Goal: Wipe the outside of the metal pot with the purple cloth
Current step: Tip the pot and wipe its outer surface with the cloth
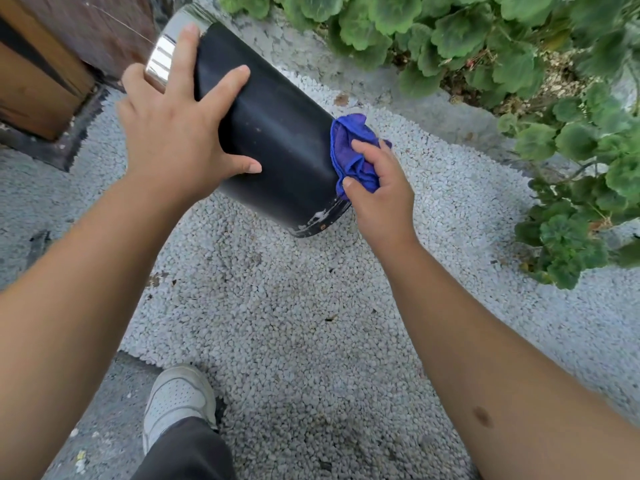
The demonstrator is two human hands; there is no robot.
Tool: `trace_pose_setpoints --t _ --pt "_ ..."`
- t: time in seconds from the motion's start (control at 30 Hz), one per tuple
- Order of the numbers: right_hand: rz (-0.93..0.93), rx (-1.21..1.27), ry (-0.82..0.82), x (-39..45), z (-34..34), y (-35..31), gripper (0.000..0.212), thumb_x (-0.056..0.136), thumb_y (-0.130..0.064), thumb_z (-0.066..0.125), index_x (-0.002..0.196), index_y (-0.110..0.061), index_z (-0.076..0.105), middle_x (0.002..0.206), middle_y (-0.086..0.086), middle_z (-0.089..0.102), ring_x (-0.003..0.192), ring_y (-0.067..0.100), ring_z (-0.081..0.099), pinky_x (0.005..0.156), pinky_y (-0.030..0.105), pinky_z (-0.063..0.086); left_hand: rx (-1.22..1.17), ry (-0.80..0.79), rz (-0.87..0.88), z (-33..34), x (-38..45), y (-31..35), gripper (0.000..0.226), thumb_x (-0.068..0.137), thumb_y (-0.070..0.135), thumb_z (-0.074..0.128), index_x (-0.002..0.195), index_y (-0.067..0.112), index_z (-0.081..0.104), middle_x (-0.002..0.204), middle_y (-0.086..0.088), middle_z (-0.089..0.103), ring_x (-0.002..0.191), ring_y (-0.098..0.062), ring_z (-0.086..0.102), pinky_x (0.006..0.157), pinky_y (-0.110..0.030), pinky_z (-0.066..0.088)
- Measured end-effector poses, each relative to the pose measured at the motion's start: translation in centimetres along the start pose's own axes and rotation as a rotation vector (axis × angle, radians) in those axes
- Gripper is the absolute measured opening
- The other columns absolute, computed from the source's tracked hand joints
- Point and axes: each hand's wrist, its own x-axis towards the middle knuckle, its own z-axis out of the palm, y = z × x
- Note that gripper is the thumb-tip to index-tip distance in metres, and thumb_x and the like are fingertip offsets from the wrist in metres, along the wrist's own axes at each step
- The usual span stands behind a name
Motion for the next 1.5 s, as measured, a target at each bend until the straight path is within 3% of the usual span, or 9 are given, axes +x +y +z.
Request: trace_pose_setpoints --t 0.17,0.3,0.4,0.5,0.77,0.9,1.07,1.3,1.5 --pt "-0.01 -0.026 0.068 -0.8 0.8 0.5 0.049 0.084 -0.004 0.067 0.125 -0.031 0.063 0.148 -0.008 0.046 0.133 0.001 0.042 0.108 0.009 0.031 -0.04 0.042 0.015 0.0 -0.4 0.2 0.108 0.055 0.067 0.081 0.148 0.039 0.034 0.165 -0.008 0.015 0.115 -0.057 0.04 0.089 -0.058 0.041" --pt "0.061 -0.005 0.09 0.4 -0.6 0.8 0.048 0.082 -0.002 0.069 0.121 -0.032 0.065 0.141 -0.006 0.054 0.126 0.008 0.052 0.109 0.026 0.041 -0.387 0.158 0.065 1.2 -2.2 -1.6 0.104 0.066 0.042 0.089 0.15 0.016 0.033 0.16 -0.026 0.014 0.142 -0.044 0.026 0.118 -0.043 0.026" --pt "0.096 0.008 0.068 1.7 -1.9 0.9 0.05 0.08 0.0 0.07 0.113 -0.037 0.063 0.129 -0.003 0.062 0.113 0.012 0.061 0.103 0.035 0.048 -0.483 0.053 -0.06 2.7 -3.7 -2.3 0.115 0.066 0.046 0.087 0.154 0.015 0.02 0.139 -0.021 0.04 0.125 -0.041 0.043 0.106 -0.049 0.039" --pt "0.12 0.021 0.04 2.3 -2.5 0.8 0.05 0.079 0.0 0.07 0.111 -0.039 0.063 0.125 -0.001 0.064 0.11 0.015 0.064 0.101 0.041 0.051 -0.47 0.011 -0.085 3.3 -4.5 -1.8 0.122 0.07 0.028 0.09 0.156 0.032 0.003 0.117 -0.024 0.044 0.106 -0.038 0.048 0.095 -0.05 0.045" --pt "0.148 0.094 0.012 4.3 -3.0 -1.3 0.05 0.071 -0.006 0.068 0.111 -0.036 0.064 0.117 0.0 0.067 0.099 0.013 0.067 0.092 0.04 0.056 -0.513 0.023 -0.057 0.3 -2.7 -2.8 0.113 0.064 0.03 0.092 0.151 0.036 0.02 0.113 -0.006 0.03 0.103 -0.016 0.033 0.096 -0.034 0.032" --pt "0.173 0.068 -0.063 3.8 -1.4 -1.3 0.05 0.073 -0.005 0.068 0.113 -0.035 0.063 0.115 0.0 0.067 0.1 0.017 0.067 0.093 0.044 0.055 -0.38 -0.067 -0.096 -0.6 -2.7 -3.0 0.118 0.065 0.035 0.091 0.154 0.037 0.013 0.128 -0.022 0.033 0.117 -0.035 0.035 0.098 -0.043 0.033" --pt "0.184 0.036 -0.087 3.3 -0.3 -0.3 0.049 0.082 -0.008 0.069 0.125 -0.031 0.061 0.117 -0.007 0.065 0.102 0.009 0.065 0.097 0.037 0.053 -0.178 -0.174 -0.14 -0.2 -2.1 -1.4 0.134 0.051 0.064 0.087 0.155 0.038 0.007 0.16 -0.024 0.002 0.134 -0.052 0.024 0.107 -0.065 0.029" --pt "0.185 0.016 -0.11 3.3 -1.0 -0.1 0.05 0.084 -0.006 0.067 0.13 -0.026 0.059 0.122 -0.003 0.064 0.105 0.012 0.064 0.098 0.04 0.052 -0.15 -0.118 -0.153 0.2 -2.3 -0.4 0.136 0.042 0.066 0.089 0.153 0.04 0.014 0.161 -0.022 0.006 0.129 -0.053 0.029 0.1 -0.068 0.032" --pt "0.117 0.022 -0.029 2.1 -0.1 0.0 0.048 0.084 -0.007 0.068 0.12 -0.037 0.059 0.127 -0.006 0.059 0.112 0.01 0.06 0.102 0.037 0.049 -0.144 -0.119 -0.153 0.1 -2.0 -0.5 0.136 0.043 0.066 0.089 0.152 0.039 0.013 0.161 -0.021 0.005 0.13 -0.053 0.028 0.101 -0.067 0.031"
